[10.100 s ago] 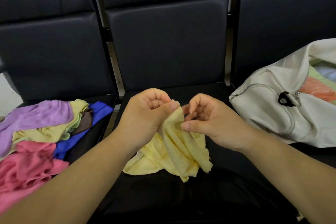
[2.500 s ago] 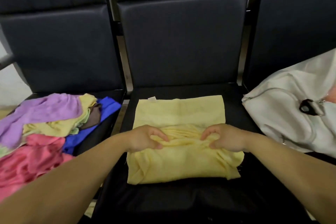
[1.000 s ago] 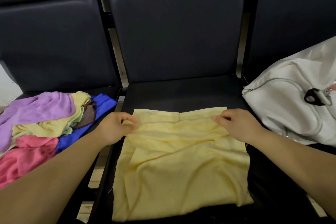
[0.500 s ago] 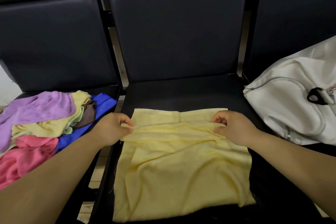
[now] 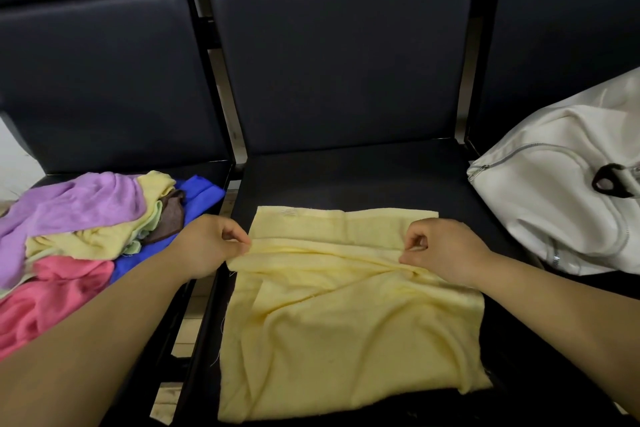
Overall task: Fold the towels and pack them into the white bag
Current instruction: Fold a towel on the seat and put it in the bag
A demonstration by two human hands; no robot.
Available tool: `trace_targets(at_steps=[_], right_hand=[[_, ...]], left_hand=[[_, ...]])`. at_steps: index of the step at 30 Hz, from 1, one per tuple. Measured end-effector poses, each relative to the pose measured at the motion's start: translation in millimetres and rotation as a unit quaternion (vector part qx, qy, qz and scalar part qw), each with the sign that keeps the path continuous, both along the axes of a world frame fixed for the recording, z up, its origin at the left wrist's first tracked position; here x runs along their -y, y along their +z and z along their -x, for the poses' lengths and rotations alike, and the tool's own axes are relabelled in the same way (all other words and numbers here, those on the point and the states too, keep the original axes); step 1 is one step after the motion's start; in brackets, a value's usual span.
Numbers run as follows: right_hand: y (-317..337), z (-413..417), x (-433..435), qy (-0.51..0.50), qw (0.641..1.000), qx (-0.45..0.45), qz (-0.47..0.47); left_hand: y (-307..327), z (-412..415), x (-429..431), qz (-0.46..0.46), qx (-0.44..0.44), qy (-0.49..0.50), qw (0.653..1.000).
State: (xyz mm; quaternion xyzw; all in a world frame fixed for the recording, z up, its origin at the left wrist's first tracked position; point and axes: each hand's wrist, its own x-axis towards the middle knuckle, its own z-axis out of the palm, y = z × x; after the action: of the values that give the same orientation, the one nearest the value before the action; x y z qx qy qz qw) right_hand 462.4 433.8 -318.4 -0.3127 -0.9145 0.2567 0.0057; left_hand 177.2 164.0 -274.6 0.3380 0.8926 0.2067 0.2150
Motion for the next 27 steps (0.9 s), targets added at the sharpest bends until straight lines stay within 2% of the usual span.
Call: trace_targets(at_steps=[4, 12, 18, 21, 27], right_hand=[[0.8, 2.2, -0.4, 0.007, 1.000, -0.001, 0.026], [5.9, -2.2, -9.0, 0.000, 1.000, -0.018, 0.011], [17.1, -2.3, -27.5, -0.070, 0.991, -0.110, 0.033], [15.2, 1.2, -36.6, -0.103, 0.985, -0.129, 0.041], [4.0, 9.7, -47.2, -0.105, 0.987, -0.120, 0.020]], left_hand=[[-0.2, 0.8, 0.4, -0.002, -0.011, 0.002, 1.000], [-2.7, 5.2, -2.9, -0.041, 0.003, 0.029, 0.999], [-7.1, 2.4, -21.9, -0.116, 0.003, 0.077, 0.990], [-11.6, 0.8, -39.9, -0.142, 0.002, 0.085, 0.986], [-23.4, 12.9, -61.1, -0.107, -0.033, 0.074, 0.991]])
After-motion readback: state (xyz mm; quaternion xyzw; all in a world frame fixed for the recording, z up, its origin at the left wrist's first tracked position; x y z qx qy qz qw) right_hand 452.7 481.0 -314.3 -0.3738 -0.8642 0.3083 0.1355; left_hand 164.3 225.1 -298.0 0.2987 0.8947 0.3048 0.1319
